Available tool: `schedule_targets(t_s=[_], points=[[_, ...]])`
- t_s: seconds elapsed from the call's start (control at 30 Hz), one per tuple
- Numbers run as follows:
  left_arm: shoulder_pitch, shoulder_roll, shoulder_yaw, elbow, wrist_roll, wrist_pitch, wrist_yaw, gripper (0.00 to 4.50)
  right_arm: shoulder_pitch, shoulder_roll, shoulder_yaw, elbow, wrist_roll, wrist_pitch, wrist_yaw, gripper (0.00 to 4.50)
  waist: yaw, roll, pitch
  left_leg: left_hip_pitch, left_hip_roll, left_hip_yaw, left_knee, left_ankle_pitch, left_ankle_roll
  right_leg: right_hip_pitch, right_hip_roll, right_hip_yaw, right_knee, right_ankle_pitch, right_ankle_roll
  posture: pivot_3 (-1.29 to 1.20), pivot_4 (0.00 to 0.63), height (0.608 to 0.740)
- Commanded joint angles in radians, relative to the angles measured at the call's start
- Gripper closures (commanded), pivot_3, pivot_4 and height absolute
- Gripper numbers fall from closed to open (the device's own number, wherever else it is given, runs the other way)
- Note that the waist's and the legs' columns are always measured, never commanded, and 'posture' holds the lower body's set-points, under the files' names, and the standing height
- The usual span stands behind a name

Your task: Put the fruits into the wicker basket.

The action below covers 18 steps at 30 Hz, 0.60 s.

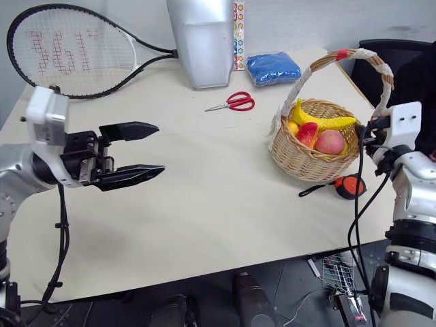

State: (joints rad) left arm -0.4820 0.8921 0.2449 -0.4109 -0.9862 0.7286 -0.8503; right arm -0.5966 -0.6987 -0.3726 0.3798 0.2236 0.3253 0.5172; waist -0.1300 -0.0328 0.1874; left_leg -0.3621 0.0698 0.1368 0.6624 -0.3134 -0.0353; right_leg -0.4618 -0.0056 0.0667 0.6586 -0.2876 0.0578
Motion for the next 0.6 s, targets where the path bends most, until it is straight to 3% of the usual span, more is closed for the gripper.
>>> schedule_targets(t_s=[0.03, 0.13, 0.23, 0.33, 0.43, 0.53, 0.6], points=[[-0.03, -0.002, 0.007, 0.006, 0.009, -0.018, -0.024, 0.0, 0.023, -0.023, -0.055, -0.069, 0.048, 0.003, 0.003, 1.79, 0.001, 0.0, 0.0, 0.0, 0.0, 0.0, 0.0, 0.0, 0.0, 0.0, 0.0, 0.0, 0.0, 0.0, 0.0, 0.0, 0.15, 0.74], [-0.033, -0.003, 0.004, 0.023, 0.021, -0.019, -0.045, 0.0, 0.073, -0.073, -0.091, -0.156, 0.097, 0.08, 0.047, 0.88, 0.008, 0.0, 0.0, 0.0, 0.0, 0.0, 0.0, 0.0, 0.0, 0.0, 0.0, 0.0, 0.0, 0.0, 0.0, 0.0, 0.15, 0.74], [-0.048, 0.004, 0.001, 0.052, 0.034, -0.021, -0.076, 0.0, 0.182, -0.211, -0.116, -0.238, 0.143, 0.169, 0.199, 0.02, 0.022, 0.001, 0.001, 0.0, -0.001, 0.0, 0.0, 0.0, 0.0, 0.0, -0.001, 0.0, 0.0, 0.0, 0.0, 0.0, 0.15, 0.74], [-0.055, 0.013, 0.006, 0.084, 0.048, -0.025, -0.109, 0.0, 0.285, -0.369, -0.205, -0.17, 0.169, 0.182, 0.356, 0.02, 0.038, 0.001, 0.001, 0.0, -0.002, -0.001, 0.001, 0.0, 0.001, 0.002, -0.001, -0.001, -0.001, -0.001, 0.002, 0.0, 0.15, 0.74], [-0.052, 0.025, 0.008, 0.102, 0.058, -0.022, -0.149, 0.0, 0.382, -0.517, -0.324, -0.05, 0.253, 0.277, 0.606, 0.02, 0.049, 0.001, 0.001, 0.001, -0.005, 0.001, 0.0, 0.0, 0.004, 0.003, 0.001, -0.001, -0.002, -0.001, 0.003, 0.0, 0.15, 0.74], [-0.052, 0.029, 0.009, 0.11, 0.063, -0.025, -0.167, 0.0, 0.464, -0.6, -0.398, 0.016, 0.293, 0.322, 0.794, 0.02, 0.046, 0.0, 0.001, 0.01, -0.004, 0.005, -0.001, -0.001, 0.006, 0.015, 0.001, -0.003, -0.007, -0.001, 0.004, 0.0, 0.15, 0.74], [-0.056, 0.021, 0.006, 0.116, 0.075, -0.037, -0.172, 0.0, 0.481, -0.625, -0.441, 0.02, 0.319, 0.364, 0.846, 0.02, 0.043, 0.0, 0.001, 0.011, -0.002, 0.002, -0.001, -0.004, 0.01, 0.02, 0.001, -0.003, -0.013, -0.001, 0.004, 0.0, 0.15, 0.74]])
